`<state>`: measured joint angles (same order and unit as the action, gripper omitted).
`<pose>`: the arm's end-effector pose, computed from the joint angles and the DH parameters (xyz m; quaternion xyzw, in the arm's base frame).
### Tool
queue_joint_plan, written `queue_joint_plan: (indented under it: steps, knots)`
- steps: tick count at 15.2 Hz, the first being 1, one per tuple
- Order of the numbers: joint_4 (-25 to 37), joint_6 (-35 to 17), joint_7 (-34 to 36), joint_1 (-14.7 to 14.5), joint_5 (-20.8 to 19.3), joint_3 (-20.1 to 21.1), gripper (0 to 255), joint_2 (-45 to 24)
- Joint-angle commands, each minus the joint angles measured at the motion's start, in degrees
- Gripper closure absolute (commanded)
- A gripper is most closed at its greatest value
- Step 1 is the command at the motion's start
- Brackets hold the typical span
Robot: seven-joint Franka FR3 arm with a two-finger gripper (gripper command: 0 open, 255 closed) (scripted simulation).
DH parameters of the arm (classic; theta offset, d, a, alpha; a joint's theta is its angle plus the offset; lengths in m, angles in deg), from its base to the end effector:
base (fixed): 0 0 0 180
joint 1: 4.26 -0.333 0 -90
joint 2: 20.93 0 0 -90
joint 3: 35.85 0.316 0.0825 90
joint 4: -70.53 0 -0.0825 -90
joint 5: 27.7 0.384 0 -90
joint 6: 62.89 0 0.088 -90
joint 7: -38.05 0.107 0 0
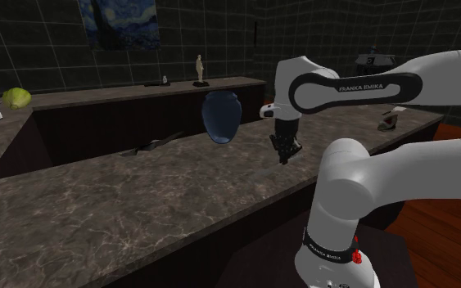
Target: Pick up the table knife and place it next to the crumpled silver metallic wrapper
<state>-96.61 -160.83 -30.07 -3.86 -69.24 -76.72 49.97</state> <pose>0.1820 -0.1809 0.3886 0.8673 0.4972 -0.0234 0.0117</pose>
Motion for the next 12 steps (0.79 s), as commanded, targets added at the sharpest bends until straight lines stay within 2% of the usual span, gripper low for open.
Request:
queue_joint_plan:
  steps: [1, 12]
  knots:
    - [1.4, 1.7, -0.1, -0.5, 1.5, 1.5, 255, 0.4]
    - [8.8, 8.8, -0.7, -3.0, 7.4, 7.5, 255, 0.3]
